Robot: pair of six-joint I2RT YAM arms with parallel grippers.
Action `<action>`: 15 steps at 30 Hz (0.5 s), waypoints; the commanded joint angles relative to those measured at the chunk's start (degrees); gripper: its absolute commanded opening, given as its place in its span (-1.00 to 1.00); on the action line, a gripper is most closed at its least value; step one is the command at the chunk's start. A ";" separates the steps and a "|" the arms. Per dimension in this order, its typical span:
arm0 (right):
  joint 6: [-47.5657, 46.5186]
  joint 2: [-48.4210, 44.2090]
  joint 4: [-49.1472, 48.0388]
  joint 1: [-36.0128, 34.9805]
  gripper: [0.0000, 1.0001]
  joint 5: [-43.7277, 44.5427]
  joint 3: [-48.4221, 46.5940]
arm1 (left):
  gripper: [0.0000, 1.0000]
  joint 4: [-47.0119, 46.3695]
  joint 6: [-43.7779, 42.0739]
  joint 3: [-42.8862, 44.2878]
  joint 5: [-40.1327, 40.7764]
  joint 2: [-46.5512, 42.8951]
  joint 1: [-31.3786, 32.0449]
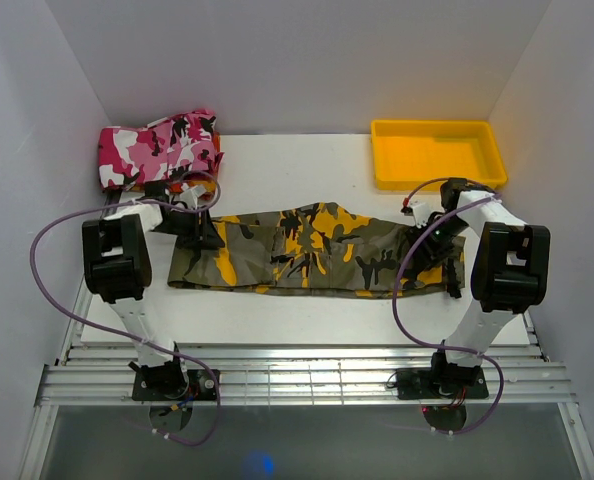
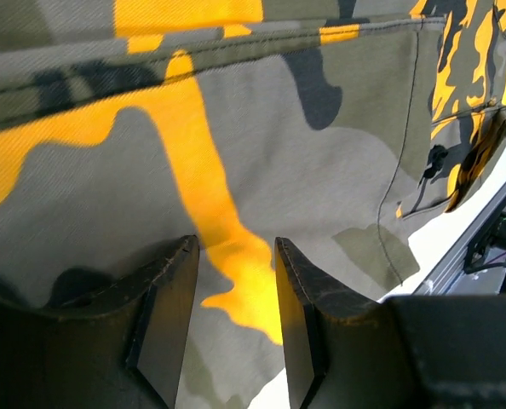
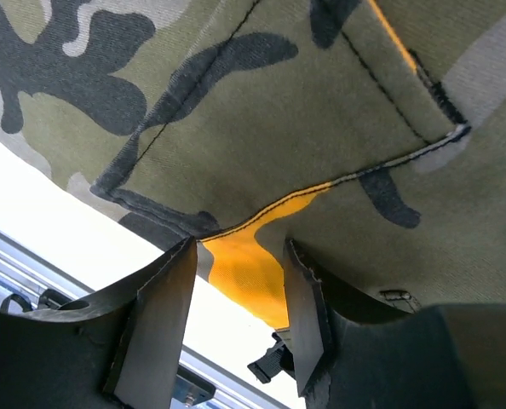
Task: Fold and stack the trousers
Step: Fold the trousers
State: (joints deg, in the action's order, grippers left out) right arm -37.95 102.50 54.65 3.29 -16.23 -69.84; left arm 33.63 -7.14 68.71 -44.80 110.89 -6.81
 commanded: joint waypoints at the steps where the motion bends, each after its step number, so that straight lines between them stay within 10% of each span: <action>1: -0.98 -0.28 3.07 -0.21 0.02 -2.91 -1.43 | 0.06 4.50 -5.77 1.60 -2.22 -6.02 -0.84; 15: -1.51 -3.80 5.99 -2.06 0.16 -6.36 -7.15 | 0.04 29.73 -24.13 11.89 -4.60 -0.77 -25.88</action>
State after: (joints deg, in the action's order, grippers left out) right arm -39.29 100.20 58.72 1.21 -21.50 -75.24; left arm 54.30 -22.20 82.41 -46.00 107.87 -31.66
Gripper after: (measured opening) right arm 0.573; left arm 0.524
